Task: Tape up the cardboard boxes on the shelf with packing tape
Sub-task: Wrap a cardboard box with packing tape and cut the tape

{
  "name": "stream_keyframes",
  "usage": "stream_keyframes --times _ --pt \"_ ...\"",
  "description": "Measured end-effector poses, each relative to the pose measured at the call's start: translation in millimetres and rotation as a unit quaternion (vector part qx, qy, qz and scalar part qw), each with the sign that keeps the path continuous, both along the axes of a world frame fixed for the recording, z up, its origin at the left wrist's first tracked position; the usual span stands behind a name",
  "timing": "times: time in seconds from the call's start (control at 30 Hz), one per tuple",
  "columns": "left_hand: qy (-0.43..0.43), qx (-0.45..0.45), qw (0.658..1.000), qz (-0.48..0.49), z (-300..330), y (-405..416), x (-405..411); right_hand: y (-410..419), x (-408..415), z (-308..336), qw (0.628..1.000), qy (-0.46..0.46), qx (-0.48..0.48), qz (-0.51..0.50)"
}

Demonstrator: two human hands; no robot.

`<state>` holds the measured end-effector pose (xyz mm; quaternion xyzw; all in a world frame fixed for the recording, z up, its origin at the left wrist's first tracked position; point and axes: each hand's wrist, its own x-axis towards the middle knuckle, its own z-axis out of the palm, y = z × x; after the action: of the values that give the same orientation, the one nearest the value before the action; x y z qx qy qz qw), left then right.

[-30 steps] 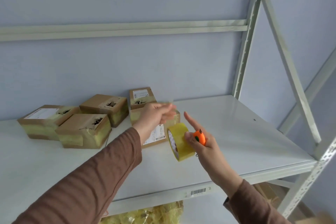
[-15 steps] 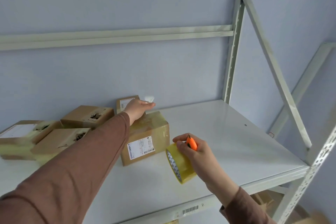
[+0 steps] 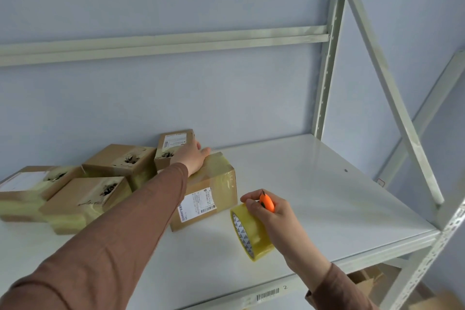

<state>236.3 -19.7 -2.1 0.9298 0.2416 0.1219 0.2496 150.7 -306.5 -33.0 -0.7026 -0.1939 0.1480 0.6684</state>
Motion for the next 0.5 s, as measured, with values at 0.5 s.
stream_keyframes --times 0.5 --pt "0.099 0.058 0.991 -0.069 9.5 -21.9 -0.7 -0.1 0.0 -14.6 0.999 0.032 0.008 0.001"
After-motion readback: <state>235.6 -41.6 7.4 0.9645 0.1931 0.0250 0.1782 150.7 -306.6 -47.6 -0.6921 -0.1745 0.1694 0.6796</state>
